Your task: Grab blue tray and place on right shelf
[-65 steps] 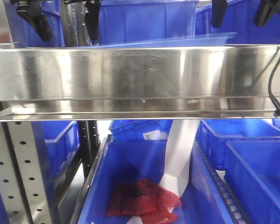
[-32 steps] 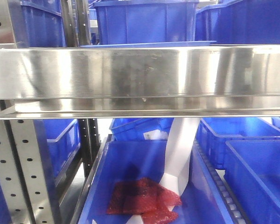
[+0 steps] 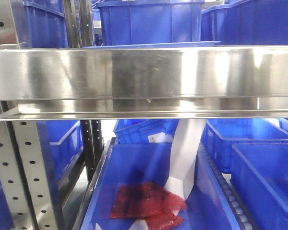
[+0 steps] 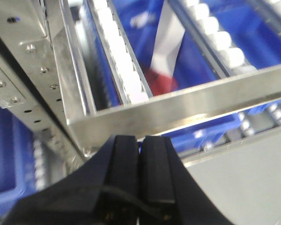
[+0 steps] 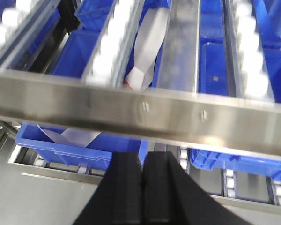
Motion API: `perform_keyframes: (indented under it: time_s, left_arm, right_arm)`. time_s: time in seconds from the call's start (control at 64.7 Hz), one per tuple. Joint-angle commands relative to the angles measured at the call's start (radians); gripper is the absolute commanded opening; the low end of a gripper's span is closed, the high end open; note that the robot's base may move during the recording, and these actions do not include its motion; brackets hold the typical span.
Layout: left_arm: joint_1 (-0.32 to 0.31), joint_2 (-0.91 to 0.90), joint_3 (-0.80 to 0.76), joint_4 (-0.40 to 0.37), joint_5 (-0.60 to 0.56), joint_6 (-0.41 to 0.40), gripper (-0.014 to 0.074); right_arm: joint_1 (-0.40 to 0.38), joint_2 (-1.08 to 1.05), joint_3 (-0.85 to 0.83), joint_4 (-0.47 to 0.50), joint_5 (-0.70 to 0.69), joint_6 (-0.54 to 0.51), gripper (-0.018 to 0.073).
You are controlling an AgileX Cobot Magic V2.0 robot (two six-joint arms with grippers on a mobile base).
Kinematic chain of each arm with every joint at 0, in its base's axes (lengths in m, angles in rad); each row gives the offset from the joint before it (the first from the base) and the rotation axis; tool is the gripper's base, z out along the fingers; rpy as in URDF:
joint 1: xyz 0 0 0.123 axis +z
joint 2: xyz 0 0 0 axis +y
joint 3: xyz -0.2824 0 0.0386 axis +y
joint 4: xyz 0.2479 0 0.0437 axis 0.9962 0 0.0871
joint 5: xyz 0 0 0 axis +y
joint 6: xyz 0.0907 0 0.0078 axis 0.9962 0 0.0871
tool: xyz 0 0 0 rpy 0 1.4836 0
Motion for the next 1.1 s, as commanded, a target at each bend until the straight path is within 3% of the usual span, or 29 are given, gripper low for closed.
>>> perform_keyframes:
  time_s: [0.0,0.17,0.371,0.973,1.081]
  left_arm:
    - [-0.008,-0.136,0.117,-0.005,-0.207,0.003,-0.0048]
    - [-0.008,-0.383,0.386,-0.018,-0.406,0.003,-0.0048]
    - [-0.008,-0.545,0.525,0.009,-0.571,0.003,-0.0048]
    - [-0.008,-0.565,0.529,0.008,-0.57,0.003,-0.0048]
    - [-0.003,-0.565,0.53,-0.14,-0.541,0.017,-0.0048]
  right_arm:
    - [-0.003,-0.097,0.063,-0.034,-0.14,-0.012,0.006]
    - [-0.003,-0.298,0.21,-0.074,-0.234,-0.016,0.006]
    - [-0.003,-0.455,0.255,-0.089,-0.335,-0.016,0.006]
    - [-0.003,-0.462,0.257,-0.089,-0.382,-0.016,0.006]
    - [-0.003,-0.462,0.257,-0.089,-0.382,-0.016,0.006]
